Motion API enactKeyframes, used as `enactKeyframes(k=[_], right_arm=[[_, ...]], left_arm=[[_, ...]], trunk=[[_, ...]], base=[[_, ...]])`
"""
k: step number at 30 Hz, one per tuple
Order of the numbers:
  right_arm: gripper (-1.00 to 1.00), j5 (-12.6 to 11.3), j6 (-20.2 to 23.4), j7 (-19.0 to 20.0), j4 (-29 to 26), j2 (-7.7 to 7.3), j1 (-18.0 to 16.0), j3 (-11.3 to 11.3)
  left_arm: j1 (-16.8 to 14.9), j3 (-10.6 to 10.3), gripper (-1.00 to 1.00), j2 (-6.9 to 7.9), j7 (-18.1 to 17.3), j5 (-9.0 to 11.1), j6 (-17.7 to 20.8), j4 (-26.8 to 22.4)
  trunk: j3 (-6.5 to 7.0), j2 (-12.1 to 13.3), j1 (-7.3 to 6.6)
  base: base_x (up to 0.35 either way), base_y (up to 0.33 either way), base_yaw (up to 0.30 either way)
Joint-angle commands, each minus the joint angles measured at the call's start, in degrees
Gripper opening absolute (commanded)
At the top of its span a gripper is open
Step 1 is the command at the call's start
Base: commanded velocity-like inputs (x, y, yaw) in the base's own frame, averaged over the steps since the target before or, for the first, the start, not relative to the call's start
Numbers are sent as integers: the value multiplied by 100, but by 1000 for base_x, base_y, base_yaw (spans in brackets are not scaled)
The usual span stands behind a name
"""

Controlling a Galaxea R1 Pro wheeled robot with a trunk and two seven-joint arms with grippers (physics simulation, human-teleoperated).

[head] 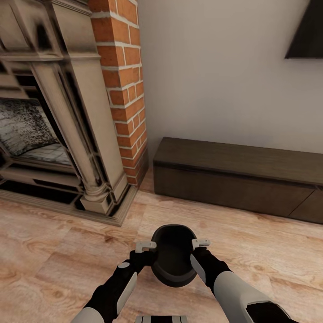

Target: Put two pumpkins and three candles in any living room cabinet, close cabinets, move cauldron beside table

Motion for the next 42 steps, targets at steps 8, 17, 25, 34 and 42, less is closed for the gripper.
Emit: enactKeyframes(k=[8, 17, 25, 34, 42], right_arm=[[100, 3, 40, -18, -10, 0, 1, 19], [100, 3, 40, -19, -10, 0, -1, 15], [100, 3, 40, -16, -10, 0, 1, 18], [100, 3, 40, -16, -10, 0, 0, 19], [100, 3, 40, -16, -10, 0, 2, 19]], left_arm=[[-1, 4, 100, 0, 6, 64, 30, -10], [-1, -43, 100, 0, -18, 57, 36, -3], [-1, -91, 100, 0, -3, 62, 33, -2], [-1, -75, 100, 0, 14, 80, 30, 0], [-1, -73, 100, 0, 21, 92, 30, 18]], trunk=[[-5, -2, -1], [-5, -2, -1], [-5, -2, -1], [-49, -5, 4], [-226, -15, 25]], base=[[0, 0, 0], [0, 0, 0], [0, 0, 0], [0, 0, 0], [0, 0, 0]])
